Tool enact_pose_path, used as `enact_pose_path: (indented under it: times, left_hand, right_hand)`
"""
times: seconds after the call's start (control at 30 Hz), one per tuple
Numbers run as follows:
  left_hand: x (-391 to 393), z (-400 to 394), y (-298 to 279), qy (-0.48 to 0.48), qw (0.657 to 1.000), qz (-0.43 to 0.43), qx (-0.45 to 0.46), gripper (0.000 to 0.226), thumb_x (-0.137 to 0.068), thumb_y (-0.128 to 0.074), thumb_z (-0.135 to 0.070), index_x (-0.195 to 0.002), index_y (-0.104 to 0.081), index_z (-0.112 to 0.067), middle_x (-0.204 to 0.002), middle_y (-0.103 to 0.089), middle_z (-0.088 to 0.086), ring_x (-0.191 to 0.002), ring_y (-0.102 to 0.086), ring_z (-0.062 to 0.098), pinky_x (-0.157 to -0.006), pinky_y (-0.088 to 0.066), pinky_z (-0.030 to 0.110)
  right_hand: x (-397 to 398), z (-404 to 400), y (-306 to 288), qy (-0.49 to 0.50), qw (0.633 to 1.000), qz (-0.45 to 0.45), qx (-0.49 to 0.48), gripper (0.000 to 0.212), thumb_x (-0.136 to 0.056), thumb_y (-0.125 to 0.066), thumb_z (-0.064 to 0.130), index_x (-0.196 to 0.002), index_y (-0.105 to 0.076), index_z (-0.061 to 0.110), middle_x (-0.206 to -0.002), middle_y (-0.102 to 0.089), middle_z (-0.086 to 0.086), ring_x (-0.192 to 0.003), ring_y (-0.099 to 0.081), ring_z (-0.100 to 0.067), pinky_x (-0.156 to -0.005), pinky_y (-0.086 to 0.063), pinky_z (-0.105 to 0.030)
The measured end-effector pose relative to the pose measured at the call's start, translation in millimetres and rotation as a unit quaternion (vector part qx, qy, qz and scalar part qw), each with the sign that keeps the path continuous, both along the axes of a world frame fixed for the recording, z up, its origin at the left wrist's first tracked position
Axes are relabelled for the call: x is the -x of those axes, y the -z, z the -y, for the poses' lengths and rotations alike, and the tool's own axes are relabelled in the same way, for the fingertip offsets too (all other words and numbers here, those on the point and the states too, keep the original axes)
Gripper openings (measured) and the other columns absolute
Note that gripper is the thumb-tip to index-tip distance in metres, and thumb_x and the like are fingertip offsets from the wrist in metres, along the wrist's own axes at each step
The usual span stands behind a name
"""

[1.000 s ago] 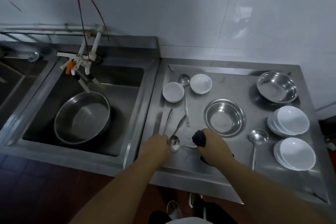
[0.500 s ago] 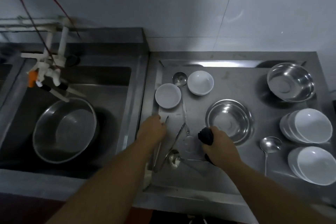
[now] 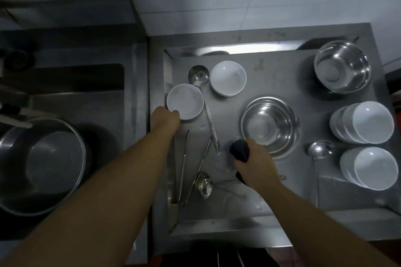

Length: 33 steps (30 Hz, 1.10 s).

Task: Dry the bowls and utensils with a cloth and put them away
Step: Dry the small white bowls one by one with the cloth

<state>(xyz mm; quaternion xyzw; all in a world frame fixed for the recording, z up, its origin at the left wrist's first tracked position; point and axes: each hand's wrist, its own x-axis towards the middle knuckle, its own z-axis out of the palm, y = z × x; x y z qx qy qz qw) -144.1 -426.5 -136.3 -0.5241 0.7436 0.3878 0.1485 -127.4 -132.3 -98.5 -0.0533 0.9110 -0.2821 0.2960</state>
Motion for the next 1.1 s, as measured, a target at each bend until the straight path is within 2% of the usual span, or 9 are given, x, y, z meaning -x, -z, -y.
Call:
enact_pose_path:
  times: [0.1, 0.2, 0.3, 0.53, 0.63, 0.73, 0.87, 0.97, 1.1]
  left_hand:
    - [-0.6, 1.3, -2.6, -0.058, 0.997, -0.021, -0.036, 0.034, -0.088, -0.068, -0.021, -0.114, -0.071, 0.001, -0.103, -0.075, 0.014, -0.074, -0.066, 0.024, -0.053, -0.050, 0.027]
    - [-6.9, 0.3, -13.0, -0.118, 0.988, -0.051, -0.089, 0.046, -0.074, -0.068, -0.030, -0.107, -0.073, 0.002, -0.102, -0.077, 0.019, -0.087, -0.075, 0.036, -0.076, -0.066, 0.048]
    - [-22.6, -0.6, -23.2, -0.120, 0.983, -0.083, -0.111, 0.055, -0.067, -0.064, -0.032, -0.110, -0.076, 0.001, -0.105, -0.077, 0.019, -0.095, -0.075, 0.037, -0.087, -0.065, 0.053]
    - [-66.7, -10.9, -57.0, -0.133, 0.972, -0.126, -0.146, 0.044, -0.087, -0.073, -0.021, -0.129, -0.066, -0.010, -0.120, -0.072, 0.014, -0.107, -0.071, 0.034, -0.100, -0.059, 0.053]
    - [-82.7, -26.5, -77.9, -0.162, 0.960, -0.159, -0.165, 0.042, -0.090, -0.073, -0.018, -0.130, -0.064, -0.009, -0.121, -0.071, 0.016, -0.104, -0.072, 0.031, -0.094, -0.063, 0.048]
    - [-97.1, -47.3, -107.5, -0.178, 0.942, -0.201, -0.203, 0.033, -0.091, -0.075, -0.017, -0.121, -0.063, -0.014, -0.117, -0.070, 0.014, -0.096, -0.073, 0.026, -0.068, -0.063, 0.032]
    - [-112.3, -89.7, -158.2, -0.169, 0.915, -0.241, -0.277, 0.015, -0.092, -0.075, -0.017, -0.107, -0.074, -0.015, -0.117, -0.073, 0.018, -0.111, -0.071, 0.032, -0.093, -0.064, 0.048]
    - [-114.6, -130.7, -194.7, -0.156, 0.888, -0.275, -0.335, 0.013, -0.095, -0.071, -0.015, -0.092, -0.083, -0.013, -0.105, -0.080, 0.017, -0.095, -0.079, 0.026, -0.082, -0.066, 0.041]
    - [-110.0, -181.4, -236.2, -0.135, 0.849, -0.328, -0.392, 0.031, -0.095, -0.068, -0.016, -0.118, -0.074, 0.004, -0.101, -0.077, 0.016, -0.089, -0.077, 0.023, -0.077, -0.062, 0.033]
  right_hand:
    - [-2.1, 1.8, -2.1, 0.008, 1.000, 0.003, -0.006, 0.026, -0.087, -0.076, 0.027, -0.103, -0.056, 0.025, -0.086, -0.060, 0.005, -0.075, -0.059, -0.010, -0.059, -0.042, -0.026]
    - [-6.2, 2.3, -6.0, 0.015, 1.000, 0.001, -0.011, 0.024, -0.087, -0.075, 0.026, -0.099, -0.055, 0.027, -0.083, -0.059, 0.007, -0.072, -0.057, -0.008, -0.056, -0.038, -0.023]
    - [-11.0, 1.3, -13.5, 0.025, 1.000, 0.000, 0.002, 0.027, -0.087, -0.075, 0.028, -0.102, -0.052, 0.032, -0.085, -0.059, 0.011, -0.074, -0.058, -0.006, -0.057, -0.038, -0.022]
    - [-15.7, 9.0, -53.4, 0.041, 0.995, -0.030, 0.088, 0.032, -0.091, -0.075, 0.041, -0.112, -0.051, 0.040, -0.097, -0.064, 0.013, -0.083, -0.063, -0.004, -0.065, -0.048, -0.024]
    - [-15.8, 13.9, -79.5, 0.061, 0.985, -0.041, 0.153, 0.025, -0.090, -0.075, 0.044, -0.101, -0.053, 0.048, -0.094, -0.065, 0.016, -0.084, -0.064, 0.003, -0.065, -0.048, -0.020]
    - [-13.8, 15.2, -106.6, 0.079, 0.971, -0.053, 0.219, 0.015, -0.090, -0.071, 0.048, -0.095, -0.057, 0.051, -0.092, -0.067, 0.017, -0.088, -0.061, 0.011, -0.068, -0.048, -0.022]
    - [-7.6, 10.9, -145.4, 0.070, 0.953, -0.059, 0.290, 0.017, -0.086, -0.056, 0.047, -0.101, -0.061, 0.052, -0.101, -0.069, 0.019, -0.094, -0.063, 0.004, -0.082, -0.053, -0.029]
    - [-6.6, -1.3, -175.9, -0.009, 0.949, -0.103, 0.297, 0.029, -0.089, -0.052, 0.041, -0.116, -0.056, 0.053, -0.113, -0.066, 0.014, -0.102, -0.061, -0.002, -0.084, -0.050, -0.024]
    - [-7.0, -27.1, -208.7, -0.112, 0.921, -0.223, 0.298, 0.040, -0.092, -0.061, 0.031, -0.131, -0.057, 0.036, -0.119, -0.058, 0.019, -0.104, -0.057, -0.002, -0.089, -0.044, -0.012]
